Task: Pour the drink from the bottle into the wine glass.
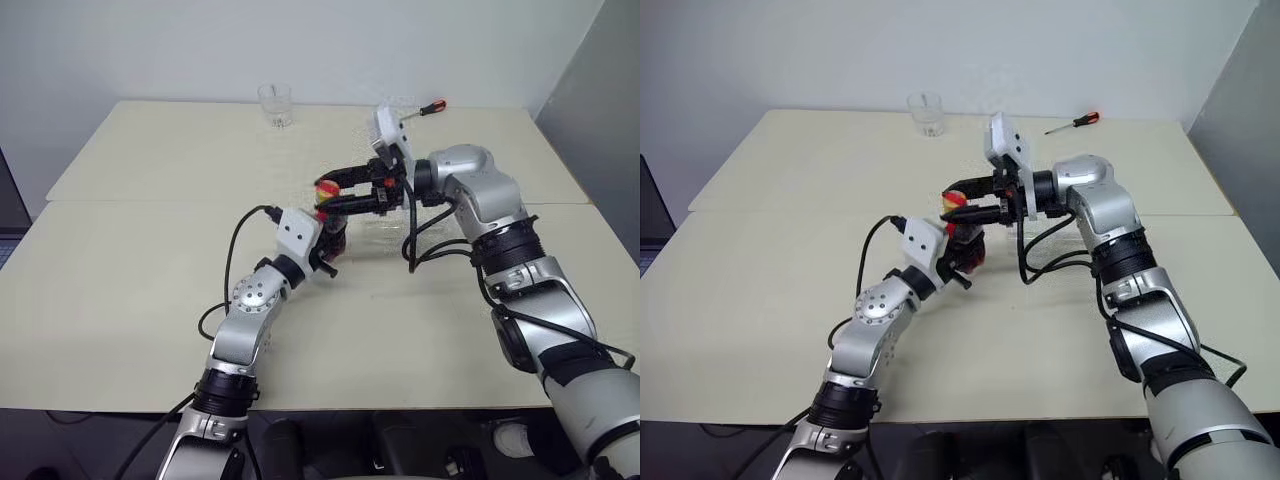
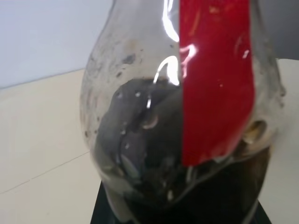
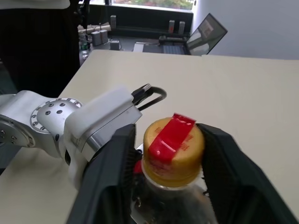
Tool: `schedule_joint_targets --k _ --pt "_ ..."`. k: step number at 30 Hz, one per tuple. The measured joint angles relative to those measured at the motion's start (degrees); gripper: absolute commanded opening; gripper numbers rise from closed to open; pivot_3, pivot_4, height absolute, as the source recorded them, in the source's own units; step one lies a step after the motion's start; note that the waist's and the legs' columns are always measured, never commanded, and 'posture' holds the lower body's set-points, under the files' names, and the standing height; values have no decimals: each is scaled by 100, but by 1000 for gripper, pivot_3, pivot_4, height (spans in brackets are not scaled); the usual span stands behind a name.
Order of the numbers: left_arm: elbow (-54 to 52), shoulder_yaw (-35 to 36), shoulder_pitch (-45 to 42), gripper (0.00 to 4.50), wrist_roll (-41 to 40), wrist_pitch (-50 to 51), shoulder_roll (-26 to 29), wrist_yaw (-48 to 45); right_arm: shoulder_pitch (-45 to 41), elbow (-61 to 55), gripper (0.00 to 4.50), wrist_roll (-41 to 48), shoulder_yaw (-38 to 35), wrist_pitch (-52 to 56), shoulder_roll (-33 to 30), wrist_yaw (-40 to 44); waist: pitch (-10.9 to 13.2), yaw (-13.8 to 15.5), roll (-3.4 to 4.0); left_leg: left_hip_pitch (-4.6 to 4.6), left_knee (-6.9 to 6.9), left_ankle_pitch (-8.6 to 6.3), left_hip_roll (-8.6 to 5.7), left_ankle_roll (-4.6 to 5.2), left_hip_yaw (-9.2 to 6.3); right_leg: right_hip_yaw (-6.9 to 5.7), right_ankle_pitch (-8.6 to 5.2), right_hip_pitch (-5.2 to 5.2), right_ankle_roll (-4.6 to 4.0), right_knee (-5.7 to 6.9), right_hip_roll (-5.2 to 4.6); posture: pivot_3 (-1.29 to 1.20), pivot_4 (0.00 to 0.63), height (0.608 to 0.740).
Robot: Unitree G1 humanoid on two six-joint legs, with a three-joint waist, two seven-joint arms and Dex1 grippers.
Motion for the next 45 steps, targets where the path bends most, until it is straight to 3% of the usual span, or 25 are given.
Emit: schedule_joint_targets --k 3,4,12,17,20,24,27,32,45 --pt "-10 -1 -16 794 -4 -25 -10 -7 0 -289 4372 9 -12 220 -135 11 0 9 0 0 0 0 0 0 -2 -2 0 0 0 0 0 0 150 740" --pt "-10 -2 -26 794 -7 -39 -14 -9 3 -357 4500 9 -32 277 -179 6 0 10 0 0 0 0 0 0 -2 -1 0 0 0 0 0 0 150 740" --pt "-7 -18 -122 794 -9 -45 -42 -19 238 -1118 4500 272 -433 865 -614 -257 0 48 0 -1 1 0 -2 0 -2 -1 0 2 0 -1 -6 0 150 740" --pt "-7 -9 -122 794 -8 -49 -45 -10 679 -2050 4500 556 -1065 1659 -791 -1205 0 57 0 1 0 0 -3 0 -1 6 0 1 0 0 -7 0 150 740" --pt "-6 -12 -121 794 -2 -50 -56 -1 892 -2995 4500 782 -1328 2410 -481 -2238 0 24 0 1 -1 0 2 0 -4 12 0 0 0 6 0 0 150 740" --pt "11 -25 -122 794 5 -50 -131 14 1131 -4456 4500 1062 -1389 3601 468 -3880 -1 -3 1 0 -2 1 10 -1 -14 9 0 -1 0 9 4 0 150 740" --pt "55 -57 -132 793 6 -52 -170 11 1162 -4937 4500 1013 -1360 4134 833 -4831 -1 5 1 -1 3 1 4 -2 -10 9 0 1 1 8 -3 0 150 740" --pt "235 -39 -194 793 6 -74 -188 11 1305 -4930 4500 669 -1109 4314 1018 -5769 -1 2 0 -4 9 1 -5 -1 2 8 2 2 9 -1 -21 0 150 740" --pt "273 -53 -261 792 24 -90 -202 9 1404 -4606 4500 474 -718 4216 1364 -6287 -2 -14 0 -9 4 1 -2 -1 -8 5 1 0 8 -1 -2 0 150 740"
